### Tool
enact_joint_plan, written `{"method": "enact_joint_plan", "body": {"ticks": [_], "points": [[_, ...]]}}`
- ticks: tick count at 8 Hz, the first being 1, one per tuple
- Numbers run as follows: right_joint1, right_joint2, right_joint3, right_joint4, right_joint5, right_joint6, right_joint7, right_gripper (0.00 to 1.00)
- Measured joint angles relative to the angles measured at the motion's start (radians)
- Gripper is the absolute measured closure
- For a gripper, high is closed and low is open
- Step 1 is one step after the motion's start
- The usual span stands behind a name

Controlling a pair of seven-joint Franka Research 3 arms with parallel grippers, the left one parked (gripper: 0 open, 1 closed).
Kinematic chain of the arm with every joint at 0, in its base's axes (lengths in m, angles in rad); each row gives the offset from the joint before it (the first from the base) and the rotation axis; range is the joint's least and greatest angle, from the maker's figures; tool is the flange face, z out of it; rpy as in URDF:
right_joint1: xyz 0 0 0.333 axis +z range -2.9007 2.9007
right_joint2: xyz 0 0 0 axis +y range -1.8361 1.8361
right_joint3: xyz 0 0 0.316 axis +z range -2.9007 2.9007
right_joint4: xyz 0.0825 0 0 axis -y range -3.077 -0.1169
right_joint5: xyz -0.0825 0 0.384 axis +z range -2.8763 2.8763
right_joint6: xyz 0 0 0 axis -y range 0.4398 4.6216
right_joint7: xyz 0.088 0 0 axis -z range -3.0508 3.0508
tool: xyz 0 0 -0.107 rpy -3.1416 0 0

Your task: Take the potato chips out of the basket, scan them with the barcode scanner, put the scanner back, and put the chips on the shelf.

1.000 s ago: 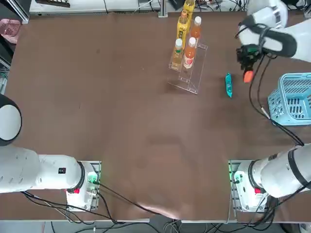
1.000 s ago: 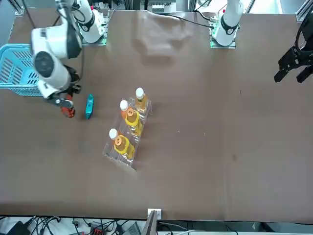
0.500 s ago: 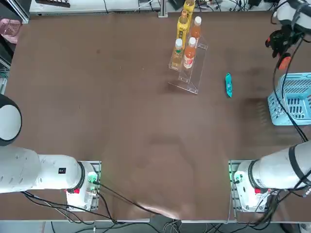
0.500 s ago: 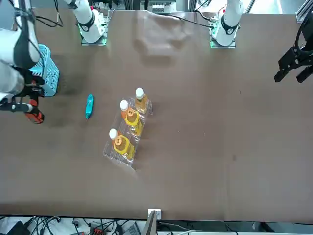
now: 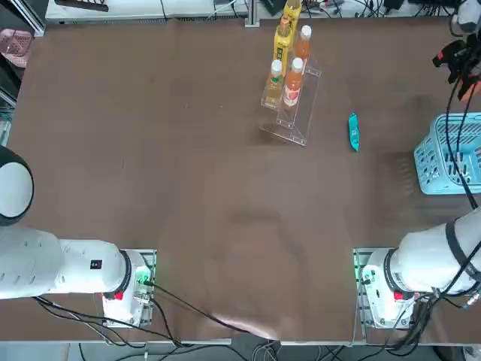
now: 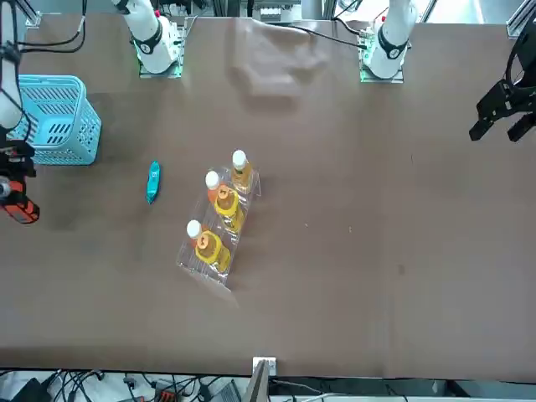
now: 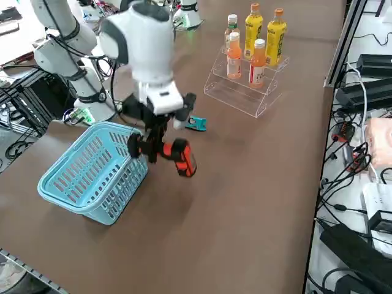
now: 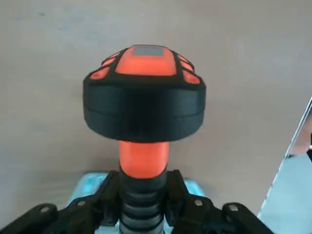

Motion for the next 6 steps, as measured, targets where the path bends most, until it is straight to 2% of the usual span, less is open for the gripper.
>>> {"method": "enact_joint_plan", "body": {"ticks": [2,6], "points": [[-0.071,0.085,0.001,0.005,0.056,0.099,-0.094,0.60],[-0.112,0.172,0.003,0.014,0.108,0.185,-0.132,0.60]]}}
